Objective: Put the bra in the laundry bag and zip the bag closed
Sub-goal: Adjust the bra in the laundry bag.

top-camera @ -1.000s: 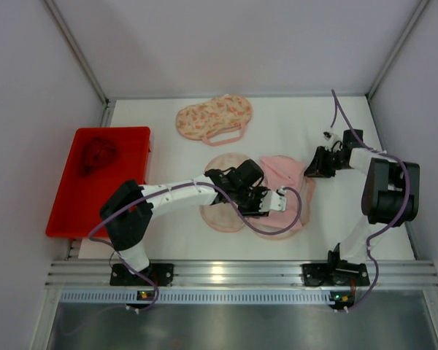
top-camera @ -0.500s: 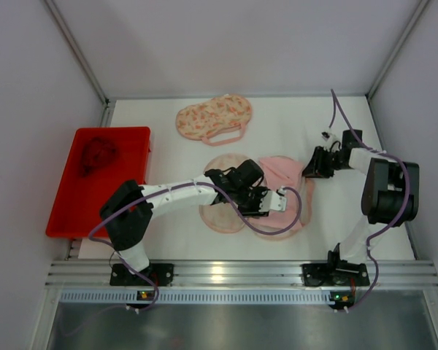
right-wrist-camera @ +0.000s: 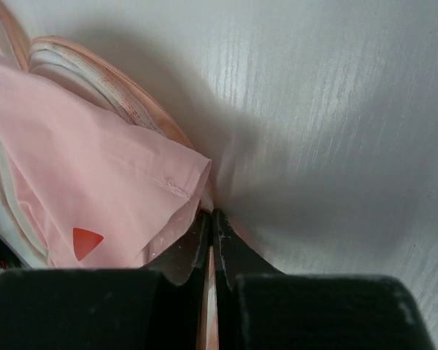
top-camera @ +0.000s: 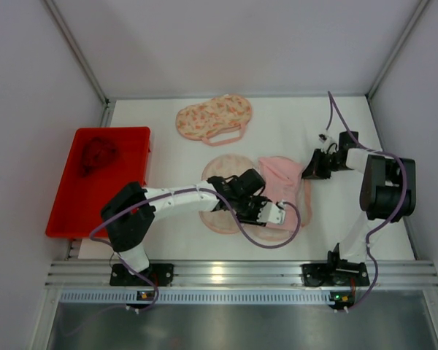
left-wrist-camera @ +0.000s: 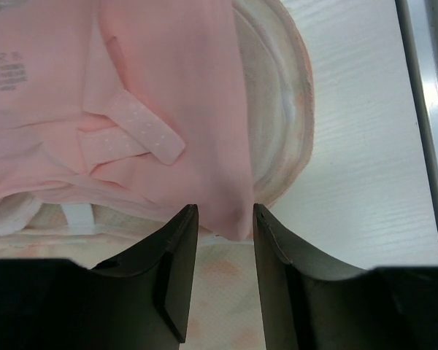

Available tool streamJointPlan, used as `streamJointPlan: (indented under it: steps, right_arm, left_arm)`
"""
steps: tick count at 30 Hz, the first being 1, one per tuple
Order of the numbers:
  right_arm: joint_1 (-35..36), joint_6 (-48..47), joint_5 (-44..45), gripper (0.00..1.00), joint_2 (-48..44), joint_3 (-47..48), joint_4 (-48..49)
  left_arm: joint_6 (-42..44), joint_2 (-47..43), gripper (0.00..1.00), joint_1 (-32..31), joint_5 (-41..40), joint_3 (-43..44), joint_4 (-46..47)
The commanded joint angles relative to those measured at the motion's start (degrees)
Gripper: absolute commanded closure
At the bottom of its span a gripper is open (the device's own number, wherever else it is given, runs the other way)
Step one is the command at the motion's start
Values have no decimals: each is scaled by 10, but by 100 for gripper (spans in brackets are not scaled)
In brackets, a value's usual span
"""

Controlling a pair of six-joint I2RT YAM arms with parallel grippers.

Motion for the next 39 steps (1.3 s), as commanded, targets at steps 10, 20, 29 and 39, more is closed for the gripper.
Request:
streamJointPlan:
  steps: [10,20,29,39]
  right_arm:
    - [7,24,-3,100,-26,-26,38]
    - [7,19,-3,100,-29,-32,35]
    - [7,16,-1,100,-26,-32,35]
    - [7,27,6,100,-26,-42,46]
  left_arm:
    - [24,-10,57,-56,-99,-20,43]
    - [25,19,57,-63,-108,-16,54]
    - [25,26,76,-63,-83,-20,54]
    - [-45,34,100,-67,-45,22,-33]
